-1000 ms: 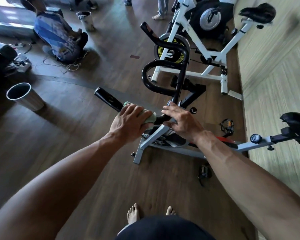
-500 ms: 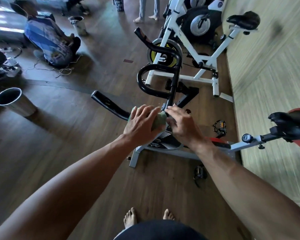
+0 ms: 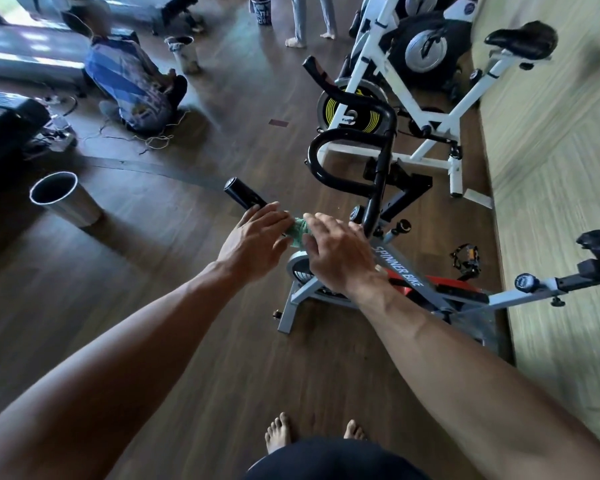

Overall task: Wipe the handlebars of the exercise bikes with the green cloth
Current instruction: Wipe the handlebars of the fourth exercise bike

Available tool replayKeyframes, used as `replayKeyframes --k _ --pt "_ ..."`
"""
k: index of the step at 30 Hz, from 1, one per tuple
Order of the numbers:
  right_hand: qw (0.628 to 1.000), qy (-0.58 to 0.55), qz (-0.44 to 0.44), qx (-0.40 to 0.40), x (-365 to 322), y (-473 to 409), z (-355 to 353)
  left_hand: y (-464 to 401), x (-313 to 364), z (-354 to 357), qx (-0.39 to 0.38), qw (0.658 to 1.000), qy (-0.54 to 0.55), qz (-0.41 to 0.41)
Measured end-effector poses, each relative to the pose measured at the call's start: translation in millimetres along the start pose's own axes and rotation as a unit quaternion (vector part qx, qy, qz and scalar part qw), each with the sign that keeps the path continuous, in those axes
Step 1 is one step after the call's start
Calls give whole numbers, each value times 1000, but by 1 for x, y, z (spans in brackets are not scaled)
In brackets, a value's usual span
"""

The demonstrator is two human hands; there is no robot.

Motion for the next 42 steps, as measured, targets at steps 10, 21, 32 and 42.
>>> replayKeyframes --k 10,21,32,42 --pt "998 2 1 67 25 15 -12 -1 -2 4 58 997 46 -1" --pt "993 32 55 104 31 11 7 -3 2 11 63 993 61 -82" --pt "987 23 -63 147 67 11 5 -4 5 12 78 994 43 -63" --pt "975 6 -139 173 69 8 8 -7 11 20 62 992 38 -104"
Point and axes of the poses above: each hand's wrist, its own y-axis away from the middle knuckle, its own z-axis out of the palm, x = y × z, the point moved 7 cm from there along -y, towards the middle knuckle, and after that the axes turned 11 degrees about y, right-handed, at the moved point
